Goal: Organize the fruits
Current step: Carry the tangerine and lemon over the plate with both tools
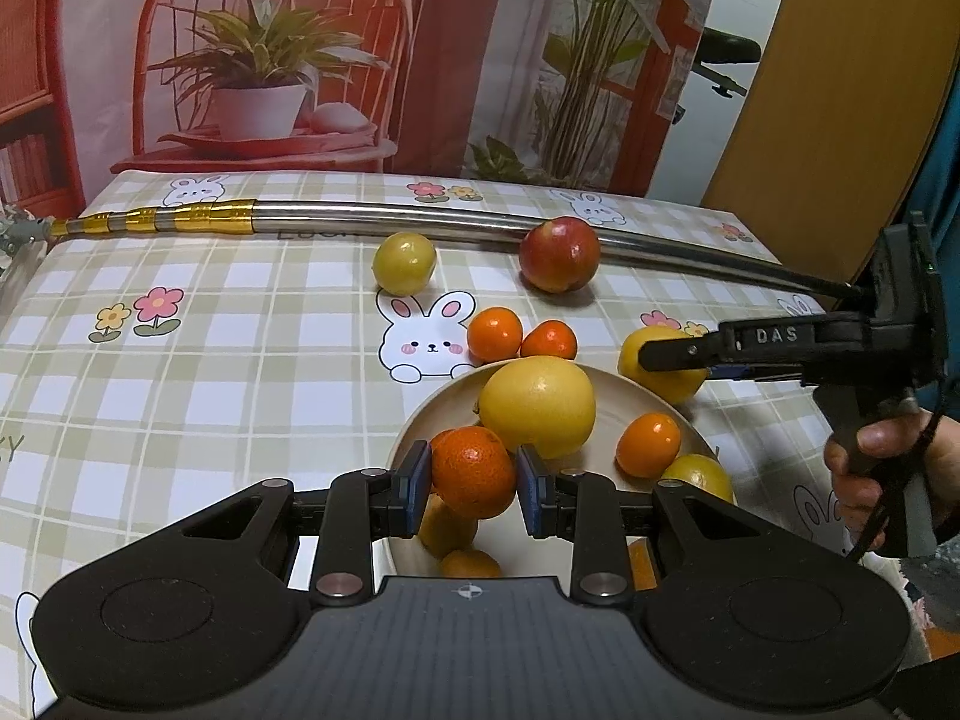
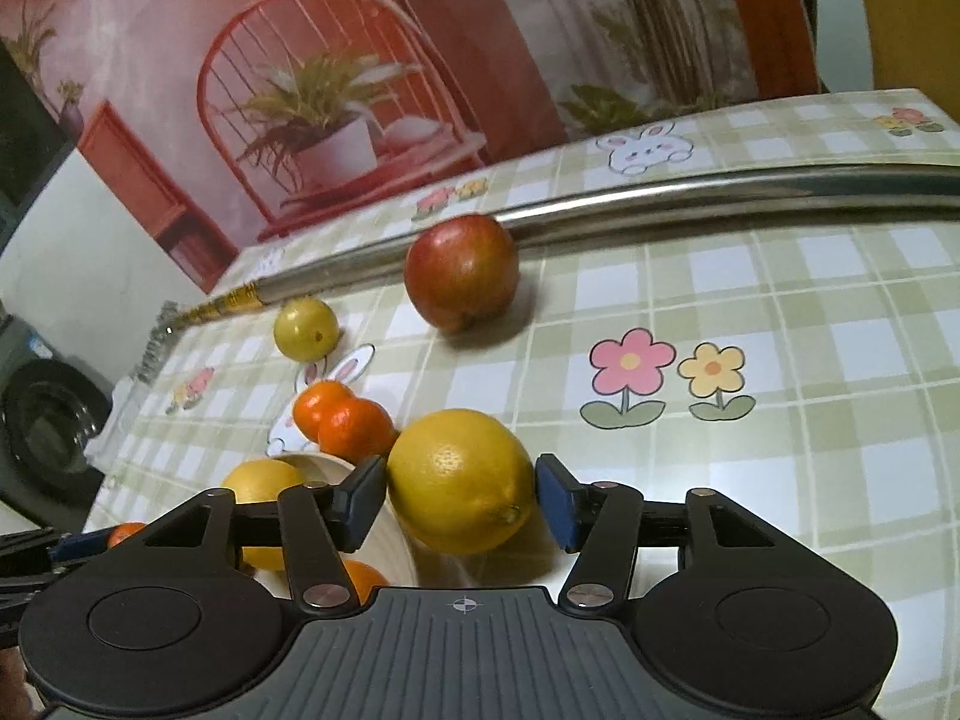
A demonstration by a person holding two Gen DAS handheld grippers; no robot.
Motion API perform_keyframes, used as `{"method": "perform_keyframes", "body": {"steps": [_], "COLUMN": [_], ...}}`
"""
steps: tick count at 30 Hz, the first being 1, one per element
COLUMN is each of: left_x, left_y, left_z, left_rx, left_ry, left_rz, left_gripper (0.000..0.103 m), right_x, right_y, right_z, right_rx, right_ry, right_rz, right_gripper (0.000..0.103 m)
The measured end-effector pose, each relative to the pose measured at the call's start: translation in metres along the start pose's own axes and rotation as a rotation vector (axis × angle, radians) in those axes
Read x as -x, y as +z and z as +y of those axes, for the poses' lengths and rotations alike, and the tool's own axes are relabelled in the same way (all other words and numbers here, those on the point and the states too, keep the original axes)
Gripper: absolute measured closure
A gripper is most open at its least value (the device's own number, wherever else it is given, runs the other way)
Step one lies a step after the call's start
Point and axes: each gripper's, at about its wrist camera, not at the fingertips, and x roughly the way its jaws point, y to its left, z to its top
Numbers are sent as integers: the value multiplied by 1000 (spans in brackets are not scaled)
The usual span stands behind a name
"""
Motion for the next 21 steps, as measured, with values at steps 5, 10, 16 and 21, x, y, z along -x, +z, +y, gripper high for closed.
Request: {"method": "perform_keyframes", "body": {"steps": [5,10,16,21], "left_x": [0,1,7,14], "left_y": [0,-3,-12,-23], "left_z": [0,-3,-3,-3], "left_rx": [-2,-5,6,22], "left_ry": [-2,-14,-21,-40], "left_rz": [6,19,42,64], "left_gripper": [71,71,71,71], "right_x": [-4,1,16,28], "right_y": [0,-3,-3,-1], "right_z": [-6,-12,-17,-1], "right_rx": [-40,-80,-116,-74], "right_ry": [24,36,72,108], "right_rz": [-8,-27,-73,-99], "right_gripper": [52,53,53,53]}}
